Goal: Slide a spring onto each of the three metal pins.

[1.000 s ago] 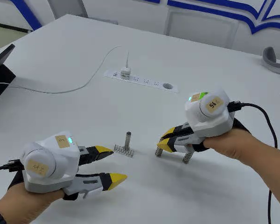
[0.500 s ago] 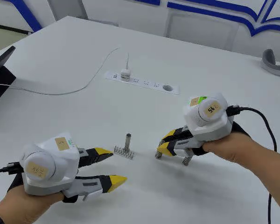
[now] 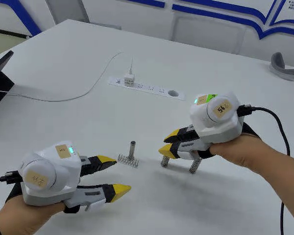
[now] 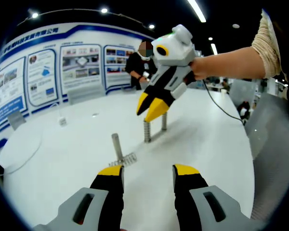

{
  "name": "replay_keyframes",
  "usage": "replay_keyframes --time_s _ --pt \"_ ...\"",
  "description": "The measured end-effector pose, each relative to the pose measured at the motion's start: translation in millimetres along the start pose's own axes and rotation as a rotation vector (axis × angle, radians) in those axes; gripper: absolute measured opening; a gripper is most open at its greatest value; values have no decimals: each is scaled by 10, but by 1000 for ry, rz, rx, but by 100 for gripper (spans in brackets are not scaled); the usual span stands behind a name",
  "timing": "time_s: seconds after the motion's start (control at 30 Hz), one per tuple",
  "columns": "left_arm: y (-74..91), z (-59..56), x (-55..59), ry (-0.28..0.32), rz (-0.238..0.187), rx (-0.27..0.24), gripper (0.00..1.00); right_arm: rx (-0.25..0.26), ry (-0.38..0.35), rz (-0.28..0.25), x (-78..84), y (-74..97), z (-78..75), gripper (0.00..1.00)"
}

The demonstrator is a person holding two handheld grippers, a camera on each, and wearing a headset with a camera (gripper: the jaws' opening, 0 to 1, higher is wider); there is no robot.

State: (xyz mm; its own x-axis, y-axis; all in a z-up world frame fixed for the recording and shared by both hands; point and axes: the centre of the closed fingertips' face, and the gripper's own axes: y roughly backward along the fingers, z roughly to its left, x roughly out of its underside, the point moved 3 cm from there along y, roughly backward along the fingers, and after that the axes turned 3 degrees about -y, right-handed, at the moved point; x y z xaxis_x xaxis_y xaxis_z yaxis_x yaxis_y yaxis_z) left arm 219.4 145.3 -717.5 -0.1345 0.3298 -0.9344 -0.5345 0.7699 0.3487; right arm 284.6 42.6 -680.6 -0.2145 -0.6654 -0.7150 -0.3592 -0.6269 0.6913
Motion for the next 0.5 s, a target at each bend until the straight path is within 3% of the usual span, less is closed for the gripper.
replay_keyframes --time_s 0.5 --pt "34 36 3 2 -1 -11 41 -59 33 30 -83 -327 292 18"
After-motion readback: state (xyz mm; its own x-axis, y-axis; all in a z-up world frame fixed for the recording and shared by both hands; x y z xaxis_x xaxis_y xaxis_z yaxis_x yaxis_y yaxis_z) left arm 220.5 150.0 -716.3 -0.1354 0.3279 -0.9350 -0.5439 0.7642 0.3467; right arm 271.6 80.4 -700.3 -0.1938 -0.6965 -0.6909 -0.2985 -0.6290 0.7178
